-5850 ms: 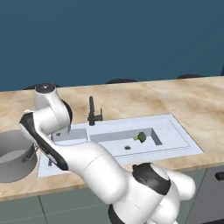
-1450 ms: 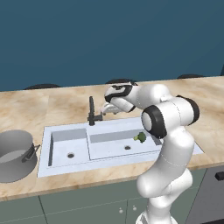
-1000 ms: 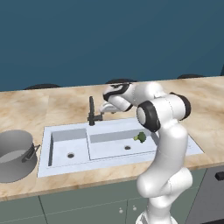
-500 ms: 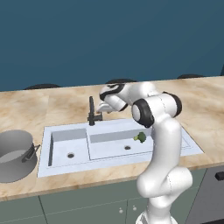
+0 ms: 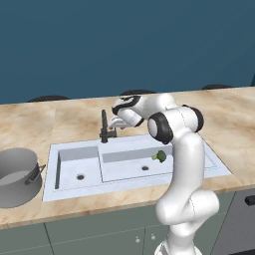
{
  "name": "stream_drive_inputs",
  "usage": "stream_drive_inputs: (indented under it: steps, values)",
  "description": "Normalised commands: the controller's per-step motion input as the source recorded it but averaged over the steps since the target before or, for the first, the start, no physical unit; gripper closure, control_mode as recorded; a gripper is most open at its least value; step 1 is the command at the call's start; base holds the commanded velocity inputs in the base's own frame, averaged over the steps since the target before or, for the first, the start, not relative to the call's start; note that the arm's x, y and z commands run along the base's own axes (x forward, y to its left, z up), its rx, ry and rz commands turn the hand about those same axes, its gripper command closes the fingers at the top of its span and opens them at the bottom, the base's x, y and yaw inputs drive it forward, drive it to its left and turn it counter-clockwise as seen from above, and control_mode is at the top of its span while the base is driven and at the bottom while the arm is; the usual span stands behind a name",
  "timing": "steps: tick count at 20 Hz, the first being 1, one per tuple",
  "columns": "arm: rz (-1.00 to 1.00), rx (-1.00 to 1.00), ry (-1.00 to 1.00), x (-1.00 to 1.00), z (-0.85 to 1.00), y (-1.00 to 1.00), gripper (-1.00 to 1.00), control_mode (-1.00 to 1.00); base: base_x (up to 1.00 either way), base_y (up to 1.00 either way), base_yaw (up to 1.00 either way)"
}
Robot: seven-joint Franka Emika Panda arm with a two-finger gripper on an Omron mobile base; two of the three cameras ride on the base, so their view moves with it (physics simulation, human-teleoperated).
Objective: Dump the broccoli from the pot into the sink. Then turn on the water and wash the broccoli. Then turn off the water and put the broccoli back in the pot.
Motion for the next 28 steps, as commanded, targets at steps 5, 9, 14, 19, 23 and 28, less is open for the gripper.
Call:
stream_drive_inputs:
  steps: [5,9,14,19,23,28]
  values:
    - [-0.01,0.00,0.00,0.17,-0.20,0.03,-1.00,-1.00,0.00,0.00,0.00]
    - [-0.02,0.00,0.00,0.05,-0.23,0.00,-1.00,-1.00,0.00,0.00,0.00]
    - [-0.03,0.00,0.00,0.01,-0.26,0.00,1.00,-1.00,0.00,0.00,0.00]
    - [-0.05,0.00,0.00,0.12,-0.28,0.00,1.00,-1.00,0.00,0.00,0.00]
    - [-0.04,0.00,0.00,0.12,-0.22,0.00,1.00,-1.00,0.00,0.00,0.00]
    - [-0.06,0.00,0.00,0.07,-0.13,-0.12,1.00,-1.00,0.00,0.00,0.00]
